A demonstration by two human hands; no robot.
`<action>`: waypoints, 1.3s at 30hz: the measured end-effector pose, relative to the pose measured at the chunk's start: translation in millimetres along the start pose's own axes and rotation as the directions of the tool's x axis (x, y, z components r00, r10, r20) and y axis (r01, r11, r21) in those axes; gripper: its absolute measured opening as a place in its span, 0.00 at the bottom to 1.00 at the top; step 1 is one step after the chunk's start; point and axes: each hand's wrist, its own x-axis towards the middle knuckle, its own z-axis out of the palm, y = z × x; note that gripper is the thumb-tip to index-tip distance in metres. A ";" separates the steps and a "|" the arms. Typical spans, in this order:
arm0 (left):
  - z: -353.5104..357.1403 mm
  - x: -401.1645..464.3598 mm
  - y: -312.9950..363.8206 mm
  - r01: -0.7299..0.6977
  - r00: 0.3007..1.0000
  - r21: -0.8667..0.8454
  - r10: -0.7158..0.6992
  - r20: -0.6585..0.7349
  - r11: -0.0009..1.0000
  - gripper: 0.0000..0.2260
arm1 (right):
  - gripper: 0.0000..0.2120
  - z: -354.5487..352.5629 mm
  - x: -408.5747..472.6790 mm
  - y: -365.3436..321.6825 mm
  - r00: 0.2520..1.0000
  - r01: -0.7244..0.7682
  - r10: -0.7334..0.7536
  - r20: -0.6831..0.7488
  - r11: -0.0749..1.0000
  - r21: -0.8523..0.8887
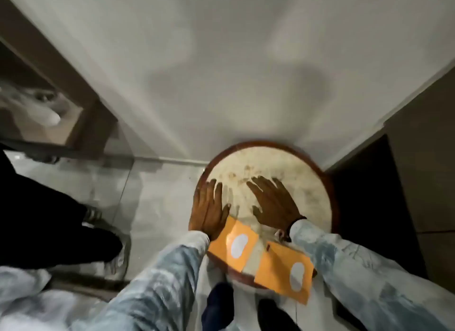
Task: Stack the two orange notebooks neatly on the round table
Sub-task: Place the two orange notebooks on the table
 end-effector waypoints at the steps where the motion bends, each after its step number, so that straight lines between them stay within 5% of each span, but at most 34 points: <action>1: 31.8 -5.9 -0.6 0.035 0.999 0.006 -0.035 0.035 0.999 0.28 | 0.33 32.1 2.3 -5.2 0.997 0.024 -0.025 0.077 1.000 0.004; 6: 152.9 -42.2 14.6 0.152 0.946 0.003 -0.146 0.290 0.988 0.25 | 0.28 160.8 5.0 -15.4 0.920 0.126 -0.107 0.377 0.992 -0.028; 9: 205.3 -44.9 15.2 0.209 0.902 -0.019 -0.185 0.391 0.978 0.31 | 0.28 204.2 6.7 -17.0 0.900 0.221 -0.184 0.396 0.974 -0.048; 13: 233.0 -37.2 6.4 0.263 0.902 -0.106 -0.205 0.381 0.959 0.33 | 0.28 227.3 8.4 -6.3 0.933 0.137 -0.118 0.341 0.990 -0.034; 23: 188.8 131.7 -37.7 -0.230 0.933 0.085 0.195 0.301 0.969 0.35 | 0.33 209.7 66.1 45.2 0.953 -0.247 0.255 0.162 0.967 -0.067; 39: 177.9 177.0 -27.5 -0.254 0.934 0.112 0.213 0.287 0.961 0.29 | 0.32 206.9 97.6 66.8 0.941 -0.310 0.308 0.138 0.951 -0.007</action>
